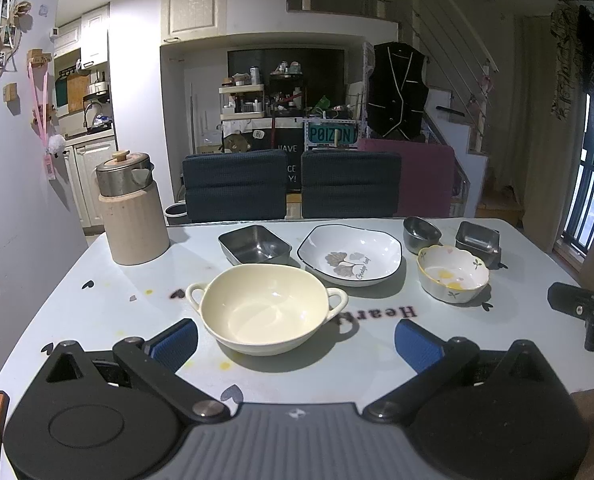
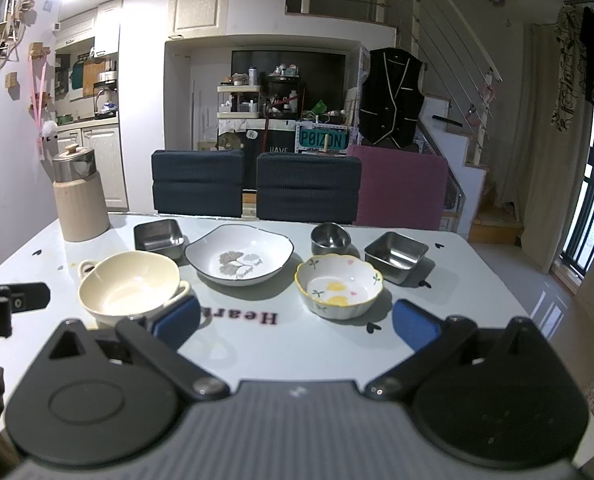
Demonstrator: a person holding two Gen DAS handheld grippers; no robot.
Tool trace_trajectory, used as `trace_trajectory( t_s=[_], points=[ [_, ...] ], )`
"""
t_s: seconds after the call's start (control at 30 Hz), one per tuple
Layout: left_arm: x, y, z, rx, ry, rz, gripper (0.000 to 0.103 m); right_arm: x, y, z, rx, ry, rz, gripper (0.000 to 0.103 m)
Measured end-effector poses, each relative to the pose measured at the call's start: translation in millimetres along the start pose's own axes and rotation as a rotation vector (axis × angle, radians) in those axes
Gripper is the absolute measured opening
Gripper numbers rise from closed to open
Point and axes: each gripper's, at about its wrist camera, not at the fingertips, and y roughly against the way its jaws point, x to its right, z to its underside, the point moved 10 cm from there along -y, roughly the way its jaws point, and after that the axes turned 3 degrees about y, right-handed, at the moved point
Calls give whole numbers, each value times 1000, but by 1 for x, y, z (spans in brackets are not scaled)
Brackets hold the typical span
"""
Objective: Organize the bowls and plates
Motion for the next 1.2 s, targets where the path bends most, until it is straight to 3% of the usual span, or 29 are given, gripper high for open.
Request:
trace_trajectory(
  t_s=[1.2],
  points=[
    [5, 1, 1, -3, 2, 2, 103, 0, -1, 0, -2, 3, 1, 103]
  ],
)
